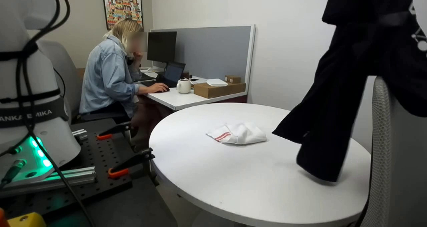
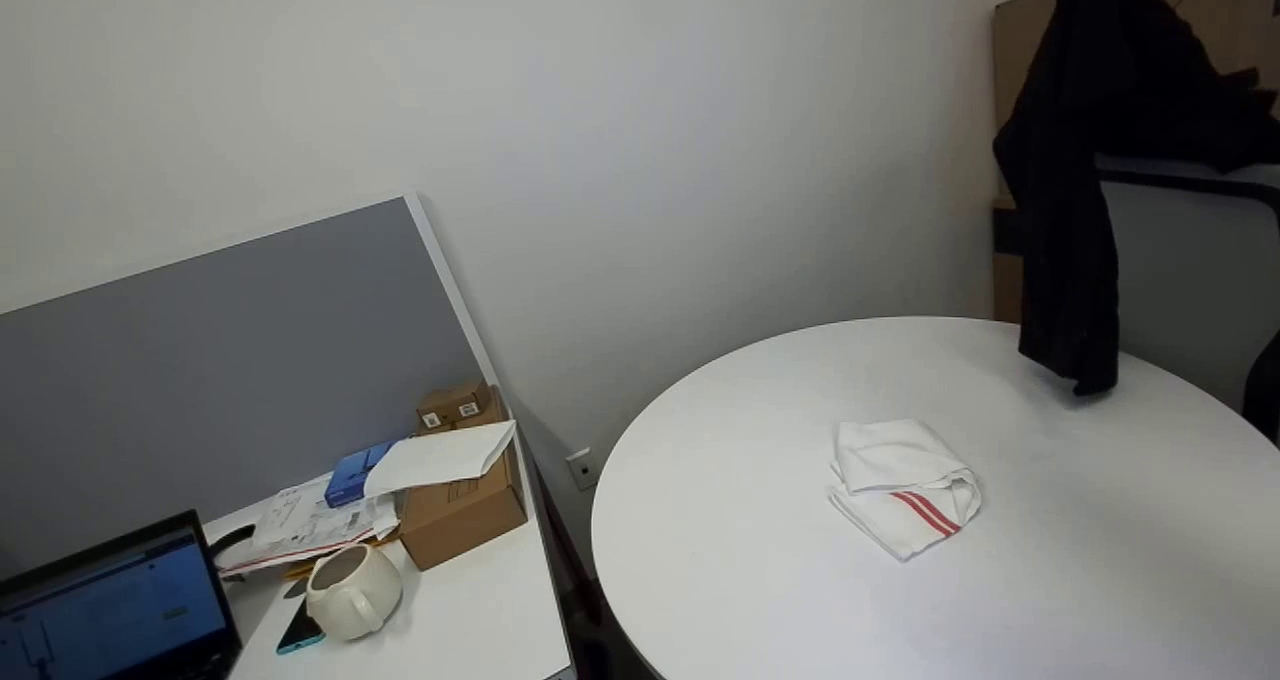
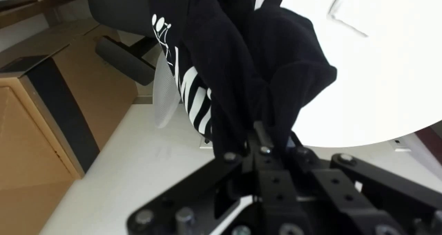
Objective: Remove the black object from the chair and put it on the table
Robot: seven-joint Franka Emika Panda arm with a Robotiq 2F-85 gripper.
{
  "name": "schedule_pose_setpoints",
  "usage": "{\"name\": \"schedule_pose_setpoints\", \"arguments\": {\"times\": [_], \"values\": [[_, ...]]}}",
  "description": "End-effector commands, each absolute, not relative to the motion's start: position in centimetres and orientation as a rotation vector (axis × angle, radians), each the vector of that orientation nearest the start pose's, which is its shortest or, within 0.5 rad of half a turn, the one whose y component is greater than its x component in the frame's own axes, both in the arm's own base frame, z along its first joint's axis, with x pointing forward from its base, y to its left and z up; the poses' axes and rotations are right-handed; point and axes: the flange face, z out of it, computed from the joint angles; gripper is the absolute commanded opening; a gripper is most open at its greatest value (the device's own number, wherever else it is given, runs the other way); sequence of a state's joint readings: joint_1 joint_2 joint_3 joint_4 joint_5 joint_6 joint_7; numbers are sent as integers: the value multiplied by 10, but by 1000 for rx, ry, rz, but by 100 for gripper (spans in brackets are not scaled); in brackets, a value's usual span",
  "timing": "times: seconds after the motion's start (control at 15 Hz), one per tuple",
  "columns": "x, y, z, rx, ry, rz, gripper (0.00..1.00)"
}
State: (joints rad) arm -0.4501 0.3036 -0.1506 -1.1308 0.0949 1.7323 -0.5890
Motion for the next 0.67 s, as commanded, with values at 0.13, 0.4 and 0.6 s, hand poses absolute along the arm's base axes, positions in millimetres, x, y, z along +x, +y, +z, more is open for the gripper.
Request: {"name": "schedule_pose_setpoints", "arguments": {"times": [0.13,0.4,0.6], "values": [[567,-275,748,-3212,-103,-564,1],[583,-233,758,-3202,-184,-572,1],[598,-218,749,-3211,-236,-557,1]]}}
